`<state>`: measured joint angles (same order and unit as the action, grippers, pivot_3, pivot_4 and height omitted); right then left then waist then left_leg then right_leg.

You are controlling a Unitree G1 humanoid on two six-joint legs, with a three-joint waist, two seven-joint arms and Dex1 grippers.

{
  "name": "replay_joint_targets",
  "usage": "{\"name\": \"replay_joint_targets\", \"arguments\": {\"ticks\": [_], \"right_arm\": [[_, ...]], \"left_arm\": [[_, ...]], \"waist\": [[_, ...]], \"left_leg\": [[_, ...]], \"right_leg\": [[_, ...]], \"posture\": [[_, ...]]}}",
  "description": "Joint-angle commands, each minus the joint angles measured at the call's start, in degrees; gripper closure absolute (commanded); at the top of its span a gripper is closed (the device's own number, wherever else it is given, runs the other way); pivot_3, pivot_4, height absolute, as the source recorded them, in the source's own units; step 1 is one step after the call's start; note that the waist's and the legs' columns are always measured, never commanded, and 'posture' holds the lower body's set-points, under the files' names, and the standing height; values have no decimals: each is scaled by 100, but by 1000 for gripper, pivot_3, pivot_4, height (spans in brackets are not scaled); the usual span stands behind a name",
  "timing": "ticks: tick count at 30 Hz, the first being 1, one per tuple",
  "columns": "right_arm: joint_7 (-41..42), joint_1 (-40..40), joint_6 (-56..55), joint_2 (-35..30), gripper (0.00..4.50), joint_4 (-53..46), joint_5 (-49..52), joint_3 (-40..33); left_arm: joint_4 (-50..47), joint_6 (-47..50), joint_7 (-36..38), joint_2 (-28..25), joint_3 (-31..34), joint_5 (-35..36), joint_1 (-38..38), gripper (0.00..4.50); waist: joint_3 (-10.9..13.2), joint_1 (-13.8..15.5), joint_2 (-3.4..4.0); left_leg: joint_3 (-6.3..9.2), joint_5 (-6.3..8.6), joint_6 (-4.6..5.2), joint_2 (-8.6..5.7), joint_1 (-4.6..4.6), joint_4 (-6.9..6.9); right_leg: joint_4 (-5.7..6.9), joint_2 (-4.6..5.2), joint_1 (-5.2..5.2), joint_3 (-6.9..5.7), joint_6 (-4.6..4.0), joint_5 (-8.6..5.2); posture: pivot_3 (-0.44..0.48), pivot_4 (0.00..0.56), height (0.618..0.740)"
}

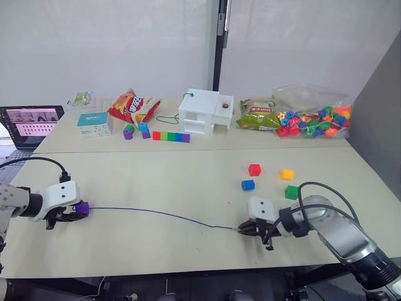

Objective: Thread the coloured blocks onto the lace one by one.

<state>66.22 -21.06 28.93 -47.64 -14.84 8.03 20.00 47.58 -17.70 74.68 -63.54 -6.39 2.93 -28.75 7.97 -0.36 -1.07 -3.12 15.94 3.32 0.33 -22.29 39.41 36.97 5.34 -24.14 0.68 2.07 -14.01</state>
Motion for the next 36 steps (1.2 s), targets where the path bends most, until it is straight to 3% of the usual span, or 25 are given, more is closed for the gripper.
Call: {"name": "replay_joint_targets", "arguments": {"ticks": [1,6,14,19,21,23,25,29,36], "right_arm": [[55,-119,-82,50,4500,-10,-22,8],[80,-184,-52,107,4500,-53,-24,43],[28,-523,245,418,4500,-188,-56,289],[-121,-695,465,642,4500,-218,-163,478],[-155,-783,556,716,4500,-216,-240,576],[-178,-841,650,754,4500,-262,-284,651],[-190,-867,712,765,4500,-288,-304,680],[-213,-908,767,780,4500,-261,-308,693],[-258,-855,846,696,4500,-319,-287,669]], "left_arm": [[-551,599,460,143,224,429,78,1822],[-1539,1555,707,42,430,716,217,168],[-4466,3744,614,369,667,1839,350,168],[-6387,4622,-136,1120,123,2107,957,168],[-6801,4918,-794,1895,-422,1961,904,168],[-6814,5071,-1433,2726,-1029,1574,582,168],[-6640,5149,-1749,3128,-1242,1331,370,168],[-6134,4860,-1709,3225,-1721,935,333,168],[-5772,4702,-1508,3132,-1900,693,289,168]], "waist": [[2,27,-4],[11,27,-20],[20,38,-36],[20,23,-36],[20,25,-36],[21,114,-36],[22,145,-44],[20,83,-41],[19,86,-40]], "left_leg": [[0,0,0,0,-5,7],[3,8,-3,6,-33,39],[17,8,-3,5,-53,51],[16,9,-2,4,-55,48],[16,9,-2,4,-56,49],[16,8,-2,-2,-53,52],[33,8,-1,-15,-63,72],[37,8,-1,-25,-57,75],[42,7,-1,-27,-59,67]], "right_leg": [[0,0,-1,-1,2,1],[1,-6,-13,-4,8,5],[-1,-6,-18,-6,16,10],[0,-8,-19,-1,17,10],[-1,-10,-20,0,16,11],[-5,-5,-15,3,19,12],[-7,-6,-10,-1,29,19],[-5,-7,-7,7,31,21],[-14,-4,-10,6,30,20]], "posture": [[0,150,740],[0,150,740],[0,150,740],[0,150,740],[0,150,740],[0,150,740],[0,150,740],[0,150,740],[0,150,740]]}}
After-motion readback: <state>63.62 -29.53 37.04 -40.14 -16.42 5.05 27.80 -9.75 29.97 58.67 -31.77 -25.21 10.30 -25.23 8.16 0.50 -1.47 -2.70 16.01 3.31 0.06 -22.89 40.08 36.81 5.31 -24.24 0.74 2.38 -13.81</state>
